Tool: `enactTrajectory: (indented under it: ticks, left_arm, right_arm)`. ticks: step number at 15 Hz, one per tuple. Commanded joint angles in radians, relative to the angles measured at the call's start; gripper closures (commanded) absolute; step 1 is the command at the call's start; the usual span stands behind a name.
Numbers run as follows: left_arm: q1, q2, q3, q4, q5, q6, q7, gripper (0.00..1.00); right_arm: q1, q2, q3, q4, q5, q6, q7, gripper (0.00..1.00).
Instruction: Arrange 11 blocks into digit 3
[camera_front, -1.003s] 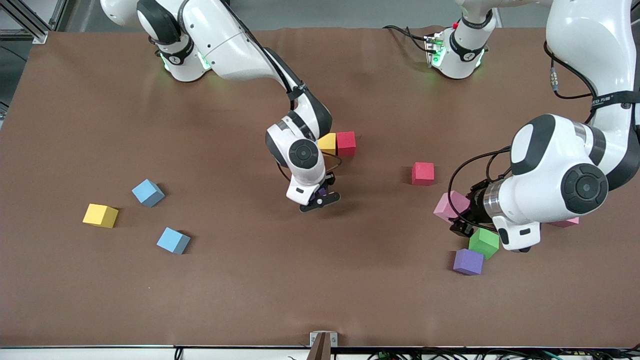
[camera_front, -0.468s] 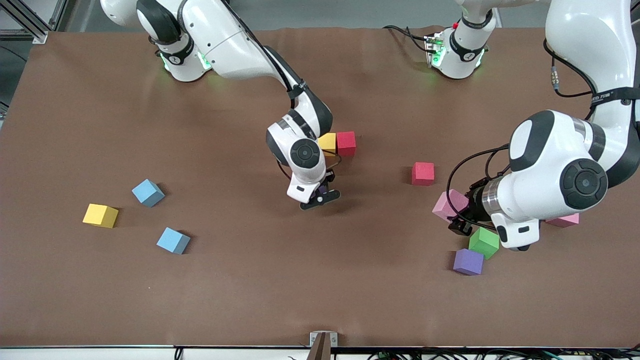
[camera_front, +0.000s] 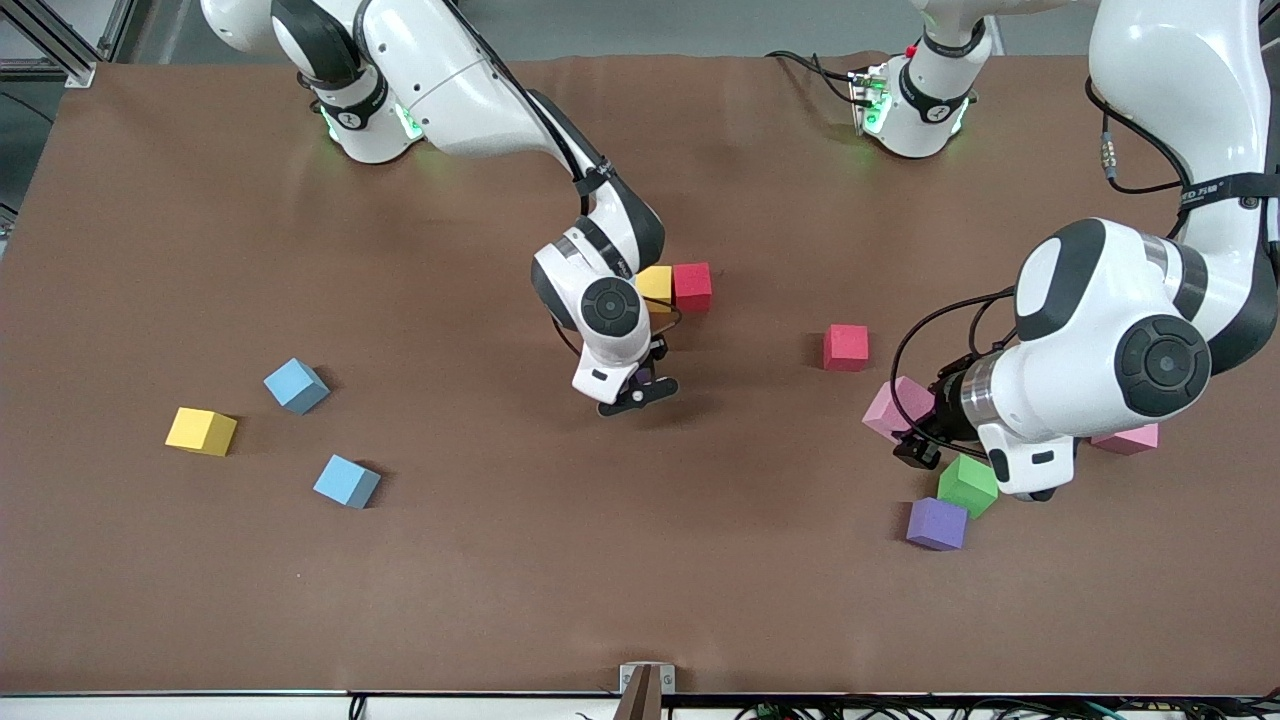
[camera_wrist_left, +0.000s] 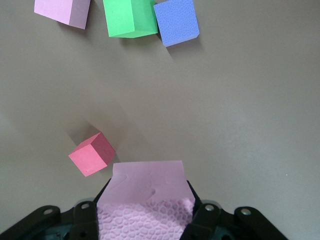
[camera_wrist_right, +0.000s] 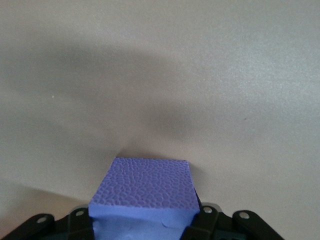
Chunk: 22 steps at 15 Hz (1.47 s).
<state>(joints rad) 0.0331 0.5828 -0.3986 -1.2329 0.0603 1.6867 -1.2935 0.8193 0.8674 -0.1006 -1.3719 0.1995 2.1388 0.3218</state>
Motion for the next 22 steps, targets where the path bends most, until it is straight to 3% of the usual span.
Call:
enactTrajectory:
  ticks: [1, 22]
  left_arm:
    - [0.001, -0.021, 0.003, -0.017, -0.007, -0.01, 0.013, 1.0]
    - [0.007, -0.005, 0.014, -0.014, -0.005, 0.048, 0.062, 1.0]
  right_arm:
    - [0.003, -0.005, 0.01, -0.073, 0.012, -0.023, 0.025, 0.75]
    - [-0.014, -0.007, 0.009, -0.073, 0.011, -0.04, 0.086, 0.74]
